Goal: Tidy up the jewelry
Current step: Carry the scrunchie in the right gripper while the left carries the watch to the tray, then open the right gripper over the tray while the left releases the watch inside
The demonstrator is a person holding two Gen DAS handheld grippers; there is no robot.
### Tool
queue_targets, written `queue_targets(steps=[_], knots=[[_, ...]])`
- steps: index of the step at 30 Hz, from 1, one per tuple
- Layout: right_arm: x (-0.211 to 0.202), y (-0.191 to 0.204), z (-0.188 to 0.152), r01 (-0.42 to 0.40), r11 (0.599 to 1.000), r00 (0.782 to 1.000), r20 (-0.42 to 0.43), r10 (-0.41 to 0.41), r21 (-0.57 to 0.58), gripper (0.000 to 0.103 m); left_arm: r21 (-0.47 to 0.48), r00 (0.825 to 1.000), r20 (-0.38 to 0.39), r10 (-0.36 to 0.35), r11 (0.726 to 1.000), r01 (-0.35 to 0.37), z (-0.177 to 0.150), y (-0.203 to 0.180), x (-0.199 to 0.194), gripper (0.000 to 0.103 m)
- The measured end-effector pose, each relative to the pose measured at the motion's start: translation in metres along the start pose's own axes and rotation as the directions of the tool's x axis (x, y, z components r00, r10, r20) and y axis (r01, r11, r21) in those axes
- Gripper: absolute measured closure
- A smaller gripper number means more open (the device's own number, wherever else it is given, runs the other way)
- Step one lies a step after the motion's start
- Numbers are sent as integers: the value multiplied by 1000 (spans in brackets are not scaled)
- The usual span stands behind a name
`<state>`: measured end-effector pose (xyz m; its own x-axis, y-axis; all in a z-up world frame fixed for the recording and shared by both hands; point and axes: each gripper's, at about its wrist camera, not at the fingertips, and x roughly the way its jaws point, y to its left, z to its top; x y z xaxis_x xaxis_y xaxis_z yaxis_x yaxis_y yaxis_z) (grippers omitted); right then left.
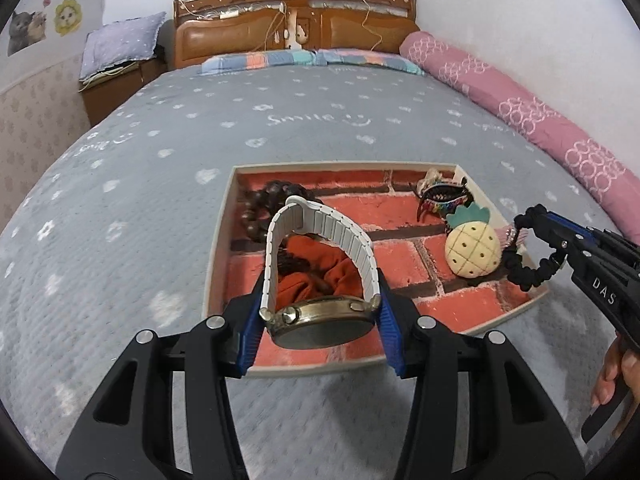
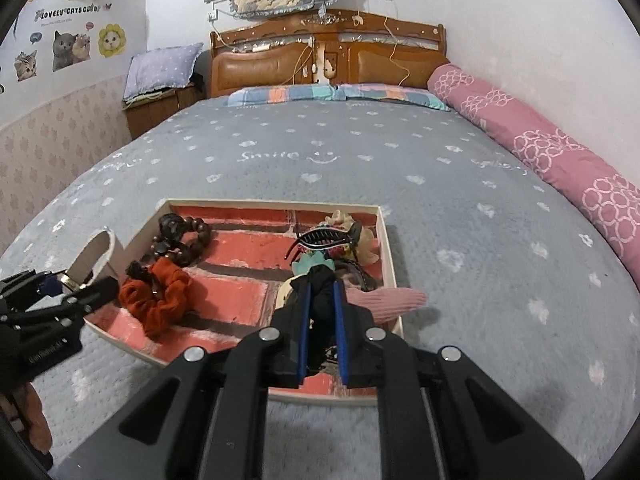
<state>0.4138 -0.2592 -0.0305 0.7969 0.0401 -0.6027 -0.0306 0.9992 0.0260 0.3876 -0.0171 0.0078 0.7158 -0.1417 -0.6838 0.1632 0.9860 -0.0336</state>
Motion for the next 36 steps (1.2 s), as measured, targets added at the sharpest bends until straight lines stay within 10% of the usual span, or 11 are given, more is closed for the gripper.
queue_targets(steps=[25, 36], knots=[[48, -4, -35, 34, 999, 995, -91, -35, -12, 90, -40, 998, -59, 34, 999, -37, -26, 5, 55, 49], [51, -8, -38, 30, 1000, 993, -115, -31, -3, 89, -36, 998, -41, 48, 998, -49, -28, 2, 42, 22]])
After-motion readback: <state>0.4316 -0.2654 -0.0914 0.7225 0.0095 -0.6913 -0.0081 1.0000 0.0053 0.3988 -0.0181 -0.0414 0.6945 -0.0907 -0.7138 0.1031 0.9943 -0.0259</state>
